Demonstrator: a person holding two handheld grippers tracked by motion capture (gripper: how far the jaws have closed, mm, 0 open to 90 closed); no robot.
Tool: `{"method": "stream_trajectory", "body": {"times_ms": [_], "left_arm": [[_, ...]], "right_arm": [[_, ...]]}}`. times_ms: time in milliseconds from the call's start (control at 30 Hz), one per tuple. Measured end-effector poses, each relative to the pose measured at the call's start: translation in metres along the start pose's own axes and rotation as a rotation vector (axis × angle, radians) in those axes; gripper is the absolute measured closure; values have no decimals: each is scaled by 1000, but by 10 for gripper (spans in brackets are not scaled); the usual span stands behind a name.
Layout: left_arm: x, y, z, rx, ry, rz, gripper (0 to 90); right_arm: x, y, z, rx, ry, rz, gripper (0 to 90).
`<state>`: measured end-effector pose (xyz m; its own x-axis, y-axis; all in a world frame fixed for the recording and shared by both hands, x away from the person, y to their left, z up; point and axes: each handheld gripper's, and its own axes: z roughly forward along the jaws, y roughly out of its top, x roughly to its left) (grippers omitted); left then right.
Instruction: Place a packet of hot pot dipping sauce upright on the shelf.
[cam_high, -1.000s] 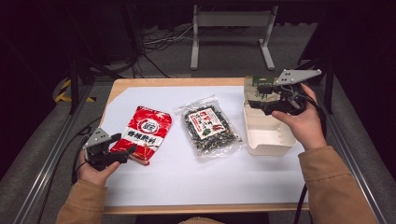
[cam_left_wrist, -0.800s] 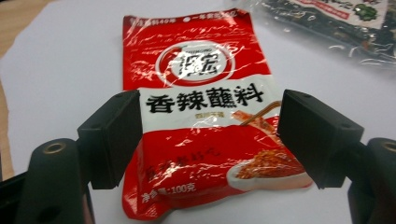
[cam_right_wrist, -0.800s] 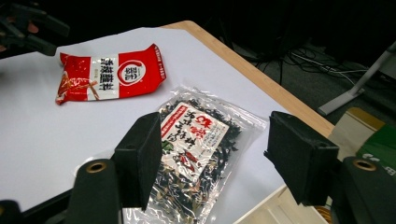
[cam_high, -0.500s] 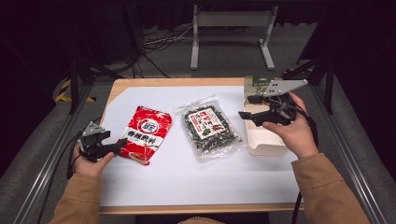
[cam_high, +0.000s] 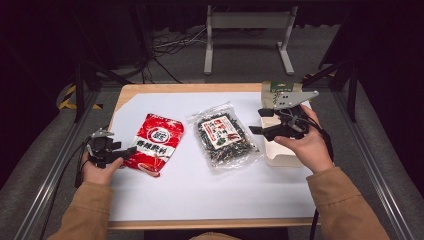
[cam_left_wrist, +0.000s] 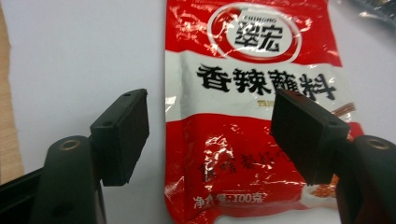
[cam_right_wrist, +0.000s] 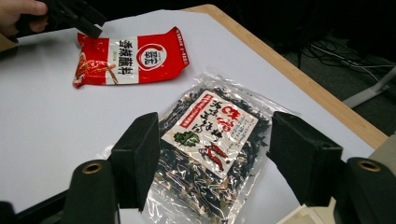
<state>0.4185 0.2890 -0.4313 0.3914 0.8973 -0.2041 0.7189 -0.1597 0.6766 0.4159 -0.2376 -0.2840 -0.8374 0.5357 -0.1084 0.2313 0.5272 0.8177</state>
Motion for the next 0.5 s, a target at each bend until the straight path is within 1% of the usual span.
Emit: {"method": "stream_trajectory", "body": {"times_ms": [33, 100, 267, 433, 467, 500], "left_arm": [[1, 0, 3, 16, 1, -7, 290], [2, -1, 5, 37, 3, -9, 290], [3, -1, 8, 61, 5, -13, 278], [4, -1, 10, 76, -24, -38, 268], [5, -1, 10, 82, -38, -46, 277], [5, -1, 10, 82, -38, -46, 302]], "right_arm": [[1, 0, 1, -2, 5, 2, 343], [3, -1, 2, -2, 13, 4, 343], [6, -3, 5, 1, 23, 5, 342], [9, -6, 6, 5, 28, 7, 337], [9, -6, 6, 5, 27, 5, 336], [9, -6, 6, 5, 27, 5, 336]]}}
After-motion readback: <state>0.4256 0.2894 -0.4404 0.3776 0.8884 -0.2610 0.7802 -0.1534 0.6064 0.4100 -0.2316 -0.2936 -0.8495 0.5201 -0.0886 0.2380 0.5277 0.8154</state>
